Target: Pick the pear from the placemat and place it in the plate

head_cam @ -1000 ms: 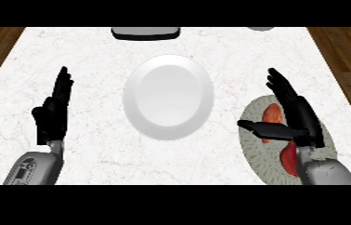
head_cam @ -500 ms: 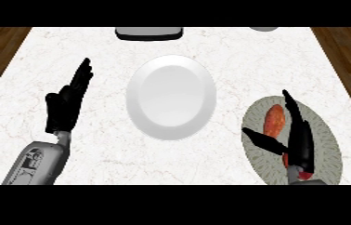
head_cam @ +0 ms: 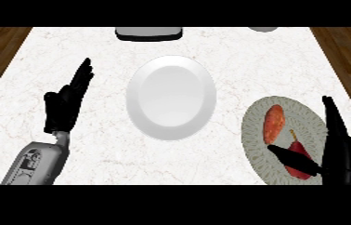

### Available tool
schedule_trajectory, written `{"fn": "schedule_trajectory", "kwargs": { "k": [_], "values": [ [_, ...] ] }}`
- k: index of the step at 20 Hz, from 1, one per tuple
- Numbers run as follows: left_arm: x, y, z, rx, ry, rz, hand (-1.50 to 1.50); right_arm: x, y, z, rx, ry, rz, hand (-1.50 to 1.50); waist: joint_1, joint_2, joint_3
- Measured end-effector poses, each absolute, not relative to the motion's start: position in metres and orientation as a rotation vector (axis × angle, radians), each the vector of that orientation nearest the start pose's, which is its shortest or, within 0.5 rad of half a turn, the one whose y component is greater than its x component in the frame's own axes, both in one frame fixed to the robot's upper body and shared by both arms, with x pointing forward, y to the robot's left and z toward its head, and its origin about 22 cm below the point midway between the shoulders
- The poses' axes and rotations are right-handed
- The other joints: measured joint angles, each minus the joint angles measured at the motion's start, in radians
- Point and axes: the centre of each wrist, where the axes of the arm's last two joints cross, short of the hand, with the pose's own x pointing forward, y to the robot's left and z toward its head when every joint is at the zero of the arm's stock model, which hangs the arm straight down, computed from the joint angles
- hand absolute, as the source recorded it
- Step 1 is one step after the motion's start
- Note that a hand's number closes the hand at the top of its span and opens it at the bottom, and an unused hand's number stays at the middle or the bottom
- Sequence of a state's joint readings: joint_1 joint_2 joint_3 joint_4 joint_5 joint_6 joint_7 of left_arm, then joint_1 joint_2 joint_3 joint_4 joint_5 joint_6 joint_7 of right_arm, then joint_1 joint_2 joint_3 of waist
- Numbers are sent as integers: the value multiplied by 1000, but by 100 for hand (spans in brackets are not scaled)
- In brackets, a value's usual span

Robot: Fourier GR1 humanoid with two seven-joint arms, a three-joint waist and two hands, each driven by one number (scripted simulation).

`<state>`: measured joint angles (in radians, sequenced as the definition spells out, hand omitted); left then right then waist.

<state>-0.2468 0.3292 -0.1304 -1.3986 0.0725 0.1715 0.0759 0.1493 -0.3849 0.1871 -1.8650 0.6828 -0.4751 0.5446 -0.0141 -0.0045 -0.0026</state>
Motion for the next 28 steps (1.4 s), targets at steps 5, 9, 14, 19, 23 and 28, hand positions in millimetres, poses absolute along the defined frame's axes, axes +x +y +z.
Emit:
{"fn": "schedule_trajectory", "kwargs": {
  "k": [5,9,14,19,23,28],
  "values": [
    [301,266,39,231,-1552,-211,0,189,-273,86,-1029,-1098,395,-150,2,1,-1],
    [298,260,41,226,-1554,-213,0,188,-277,115,-1003,-951,452,-150,9,2,0],
    [308,259,45,223,-1557,-220,0,199,-281,131,-953,-868,477,-150,11,4,1],
    [308,256,40,224,-1554,-216,0,202,-284,126,-913,-830,482,-150,12,4,2],
    [307,250,36,219,-1554,-216,0,211,-288,112,-890,-776,507,-150,14,5,2],
    [306,255,39,223,-1558,-219,0,222,-294,90,-868,-690,538,-150,15,5,3]
  ]
}}
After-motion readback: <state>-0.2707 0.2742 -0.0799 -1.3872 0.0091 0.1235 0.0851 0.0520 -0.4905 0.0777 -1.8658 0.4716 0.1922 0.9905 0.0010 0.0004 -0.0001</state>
